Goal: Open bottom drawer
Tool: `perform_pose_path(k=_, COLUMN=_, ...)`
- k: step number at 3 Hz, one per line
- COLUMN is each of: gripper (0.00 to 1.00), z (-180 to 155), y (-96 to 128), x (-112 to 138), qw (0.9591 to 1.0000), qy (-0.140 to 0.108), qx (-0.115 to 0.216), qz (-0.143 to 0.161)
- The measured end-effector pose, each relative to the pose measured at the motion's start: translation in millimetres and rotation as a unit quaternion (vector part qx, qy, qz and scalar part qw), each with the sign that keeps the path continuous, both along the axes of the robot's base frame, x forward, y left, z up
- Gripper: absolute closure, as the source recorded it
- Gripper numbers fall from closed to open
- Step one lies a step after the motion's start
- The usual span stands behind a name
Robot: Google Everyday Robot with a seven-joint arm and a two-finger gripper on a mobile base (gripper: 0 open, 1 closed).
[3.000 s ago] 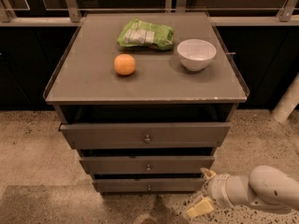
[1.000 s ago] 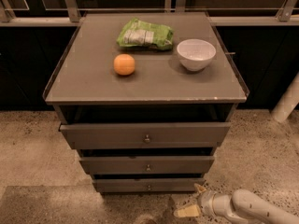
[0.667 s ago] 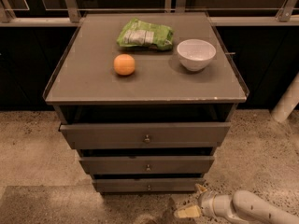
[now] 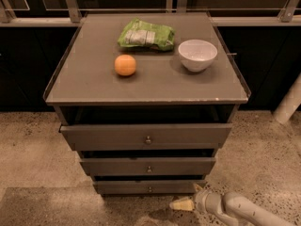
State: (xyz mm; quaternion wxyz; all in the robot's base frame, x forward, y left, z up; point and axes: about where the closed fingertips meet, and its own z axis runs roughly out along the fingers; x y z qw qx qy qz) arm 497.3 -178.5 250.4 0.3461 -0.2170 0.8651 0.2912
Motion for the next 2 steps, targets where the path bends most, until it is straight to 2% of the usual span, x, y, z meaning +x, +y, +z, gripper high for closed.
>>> perform_pose_path(k=1, gripper=0.00, z=-0.9, y=-2.0, x=3.2, qw=1.0000, qy=-0.001, qx=0.000, qz=-0.003)
perform_pose_path(k=2, gripper=0.00, z=-8.2, y=2.3, x=4.0, qw=1.0000, qy=-0.005, qx=-0.001, qz=0.007)
